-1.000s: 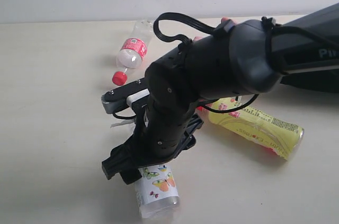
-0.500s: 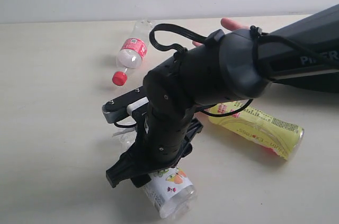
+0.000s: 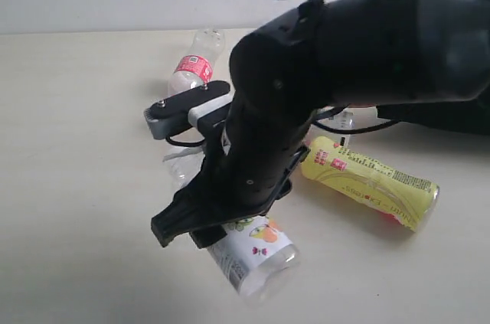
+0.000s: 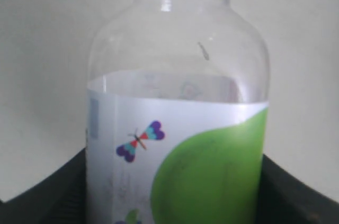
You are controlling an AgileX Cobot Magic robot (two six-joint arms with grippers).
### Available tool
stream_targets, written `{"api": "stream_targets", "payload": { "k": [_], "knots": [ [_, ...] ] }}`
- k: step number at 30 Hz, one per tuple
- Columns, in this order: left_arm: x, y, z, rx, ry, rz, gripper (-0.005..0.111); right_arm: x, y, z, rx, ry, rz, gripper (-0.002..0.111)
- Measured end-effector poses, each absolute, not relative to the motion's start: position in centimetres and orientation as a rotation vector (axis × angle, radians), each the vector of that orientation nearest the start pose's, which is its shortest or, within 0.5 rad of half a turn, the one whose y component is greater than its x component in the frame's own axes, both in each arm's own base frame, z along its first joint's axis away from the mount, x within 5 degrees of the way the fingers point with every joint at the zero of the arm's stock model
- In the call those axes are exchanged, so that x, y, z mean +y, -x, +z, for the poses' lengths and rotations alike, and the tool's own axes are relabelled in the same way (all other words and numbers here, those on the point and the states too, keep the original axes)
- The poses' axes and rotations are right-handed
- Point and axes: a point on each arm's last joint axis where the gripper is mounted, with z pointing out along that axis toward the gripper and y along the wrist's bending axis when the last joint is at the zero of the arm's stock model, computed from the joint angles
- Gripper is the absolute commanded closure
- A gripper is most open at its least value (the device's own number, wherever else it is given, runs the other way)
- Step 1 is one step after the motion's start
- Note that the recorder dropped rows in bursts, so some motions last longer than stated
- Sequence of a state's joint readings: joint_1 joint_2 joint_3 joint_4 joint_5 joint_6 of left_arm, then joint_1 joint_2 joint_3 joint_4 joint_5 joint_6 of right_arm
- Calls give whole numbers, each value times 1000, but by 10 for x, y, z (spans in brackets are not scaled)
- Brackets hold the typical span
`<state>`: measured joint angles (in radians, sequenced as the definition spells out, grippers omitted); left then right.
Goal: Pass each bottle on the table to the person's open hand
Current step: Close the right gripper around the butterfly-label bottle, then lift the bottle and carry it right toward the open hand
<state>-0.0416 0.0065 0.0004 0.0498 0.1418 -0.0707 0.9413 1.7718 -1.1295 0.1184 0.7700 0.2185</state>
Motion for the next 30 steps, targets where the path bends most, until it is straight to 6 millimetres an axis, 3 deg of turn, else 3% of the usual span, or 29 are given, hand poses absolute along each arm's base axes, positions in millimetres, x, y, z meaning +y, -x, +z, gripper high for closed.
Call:
{"api": "stream_targets", "payload": {
  "k": [6, 11, 17, 19, 23, 27, 30],
  "knots": [
    [-2, -57, 200, 1632, -11, -43, 107, 255, -182, 231, 2791, 1039, 206, 108],
    [-2, -57, 200, 1632, -11, -43, 107, 228, -179, 270, 2699, 970, 79, 108],
    [-2, -57, 200, 1632, -11, -43, 107, 170, -183, 313, 2698, 762, 1, 108],
    [-2, -57, 200, 1632, -11, -43, 107, 142, -188, 326, 2700, 640, -21, 108],
    [-2, -57, 200, 1632, -11, -43, 107, 105, -203, 332, 2731, 468, -46, 108],
    [-2, -57, 200, 1632, -11, -43, 107, 97, -227, 331, 2790, 409, 36, 108],
    [-2, -57, 200, 1632, -11, -43, 107, 104, -259, 324, 2833, 389, 68, 108]
  ]
}}
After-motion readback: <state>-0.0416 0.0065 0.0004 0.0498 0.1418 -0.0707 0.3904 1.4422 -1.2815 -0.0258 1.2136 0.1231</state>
